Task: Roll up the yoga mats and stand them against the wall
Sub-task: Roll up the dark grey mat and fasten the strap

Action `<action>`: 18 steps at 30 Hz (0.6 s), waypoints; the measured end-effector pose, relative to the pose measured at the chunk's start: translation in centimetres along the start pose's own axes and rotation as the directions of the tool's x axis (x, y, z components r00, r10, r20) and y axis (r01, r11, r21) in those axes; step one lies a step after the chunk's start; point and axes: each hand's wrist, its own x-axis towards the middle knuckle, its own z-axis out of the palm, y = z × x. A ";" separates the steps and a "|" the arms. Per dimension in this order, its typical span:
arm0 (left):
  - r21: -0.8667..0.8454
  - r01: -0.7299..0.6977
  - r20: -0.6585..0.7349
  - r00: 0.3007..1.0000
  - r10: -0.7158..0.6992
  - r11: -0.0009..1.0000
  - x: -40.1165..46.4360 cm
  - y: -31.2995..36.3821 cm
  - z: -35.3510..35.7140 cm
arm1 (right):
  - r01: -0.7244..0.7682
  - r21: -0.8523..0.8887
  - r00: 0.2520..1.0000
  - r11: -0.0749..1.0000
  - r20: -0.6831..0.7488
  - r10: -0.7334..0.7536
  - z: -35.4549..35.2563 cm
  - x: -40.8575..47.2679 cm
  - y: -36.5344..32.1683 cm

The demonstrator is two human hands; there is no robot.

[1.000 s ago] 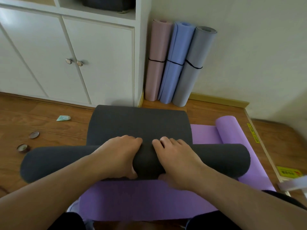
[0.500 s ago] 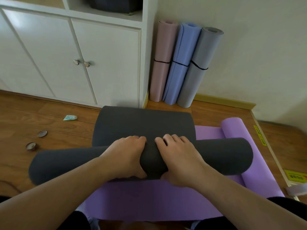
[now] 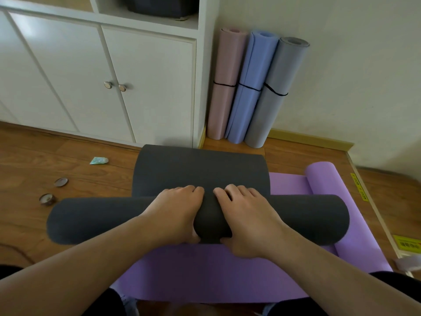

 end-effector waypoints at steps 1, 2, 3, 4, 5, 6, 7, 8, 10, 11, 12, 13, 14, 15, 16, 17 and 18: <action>-0.019 0.010 0.016 1.000 -0.010 1.000 0.0 -0.1 -0.1 | 0.005 -0.025 1.000 1.000 0.003 -0.004 0.0 0.0 0.0; -0.038 0.016 0.033 0.999 -0.015 0.999 0.0 -0.2 -0.3 | 0.003 -0.042 1.000 0.999 0.017 -0.003 0.0 0.0 -0.1; -0.049 0.019 0.047 0.999 -0.016 0.999 0.0 -0.2 -0.3 | 0.002 -0.047 0.999 0.999 0.035 0.000 0.0 0.0 -0.1; -0.052 0.019 0.055 0.998 -0.016 0.998 0.0 -0.2 -0.3 | 0.001 -0.042 0.999 0.999 0.046 0.001 0.0 0.1 -0.1; -0.048 0.016 0.054 0.998 -0.014 0.999 -0.1 -0.2 -0.1 | 0.003 -0.029 0.999 1.000 0.042 -0.002 0.1 0.1 -0.1; -0.040 0.011 0.045 0.999 -0.009 0.999 -0.1 -0.2 0.0 | 0.004 -0.014 1.000 1.000 0.031 -0.004 0.2 0.2 0.0; -0.027 0.004 0.032 0.999 -0.003 1.000 -0.2 -0.2 0.2 | 0.004 0.001 1.000 1.000 0.019 -0.004 0.3 0.2 0.0; -0.004 -0.005 0.018 1.000 0.005 1.000 -0.3 -0.1 0.5 | 0.001 0.017 1.000 1.000 0.015 -0.001 0.2 0.3 0.1; 0.068 -0.025 -0.009 1.000 0.026 0.997 -0.3 0.0 0.9 | -0.013 0.054 1.000 0.998 0.028 0.012 0.1 0.4 0.2; 0.102 -0.031 -0.018 0.999 0.033 0.994 -0.3 0.2 0.9 | -0.022 0.073 0.999 0.997 0.040 0.019 0.1 0.4 0.3; 0.115 -0.031 -0.025 0.999 0.035 0.993 -0.3 0.3 0.8 | -0.027 0.088 0.999 0.996 0.049 0.023 0.1 0.4 0.3; 0.106 -0.028 -0.027 0.999 0.031 0.994 -0.3 0.5 0.7 | -0.029 0.098 0.998 0.995 0.055 0.024 0.1 0.4 0.3; 0.085 -0.024 -0.029 0.999 0.026 0.996 -0.2 0.5 0.6 | -0.031 0.099 0.998 0.995 0.057 0.025 0.0 0.3 0.3; 0.063 -0.022 -0.030 0.999 0.024 0.998 -0.2 0.4 0.4 | -0.029 0.086 0.998 0.996 0.056 0.025 0.0 0.2 0.3; 0.042 -0.017 -0.027 0.999 0.018 0.999 -0.2 0.4 0.3 | -0.025 0.056 0.998 0.998 0.055 0.022 -0.1 0.1 0.2; 0.021 -0.008 -0.017 1.000 0.008 1.000 -0.2 0.2 0.1 | -0.021 0.018 0.998 1.000 0.056 0.020 -0.1 0.0 0.2; 0.000 0.003 0.000 1.000 -0.003 1.000 -0.1 0.2 0.0 | -0.018 -0.015 0.998 1.000 0.060 0.018 -0.1 0.0 0.2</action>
